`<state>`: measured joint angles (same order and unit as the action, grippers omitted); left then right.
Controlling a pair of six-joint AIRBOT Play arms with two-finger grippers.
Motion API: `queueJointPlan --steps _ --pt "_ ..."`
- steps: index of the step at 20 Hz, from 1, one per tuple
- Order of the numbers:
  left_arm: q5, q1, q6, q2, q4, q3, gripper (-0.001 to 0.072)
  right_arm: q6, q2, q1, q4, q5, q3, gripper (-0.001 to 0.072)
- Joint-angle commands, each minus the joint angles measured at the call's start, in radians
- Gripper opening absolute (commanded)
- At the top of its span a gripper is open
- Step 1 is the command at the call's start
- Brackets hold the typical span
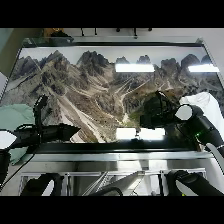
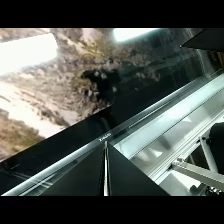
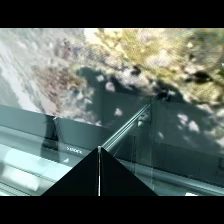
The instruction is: Fold the shirts.
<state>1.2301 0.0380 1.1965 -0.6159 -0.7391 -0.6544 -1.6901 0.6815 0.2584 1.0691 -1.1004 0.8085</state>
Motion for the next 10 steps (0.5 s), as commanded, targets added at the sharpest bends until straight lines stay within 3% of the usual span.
queueJointPlan --steps 1,8,10 --pt "0.000 0.001 0.001 0.001 -0.001 0.000 0.0013 0.000 -0.001 0.001 0.000 0.000 0.000 0.0025" --pt "-0.004 0.000 0.002 -0.001 -0.022 -0.009 0.0013 0.000 -0.001 0.001 0.000 0.000 0.000 0.0025" --pt "-0.009 0.000 0.048 -0.034 -0.189 -0.085 0.0012 0.000 -0.001 0.001 0.000 0.000 0.000 0.0025"
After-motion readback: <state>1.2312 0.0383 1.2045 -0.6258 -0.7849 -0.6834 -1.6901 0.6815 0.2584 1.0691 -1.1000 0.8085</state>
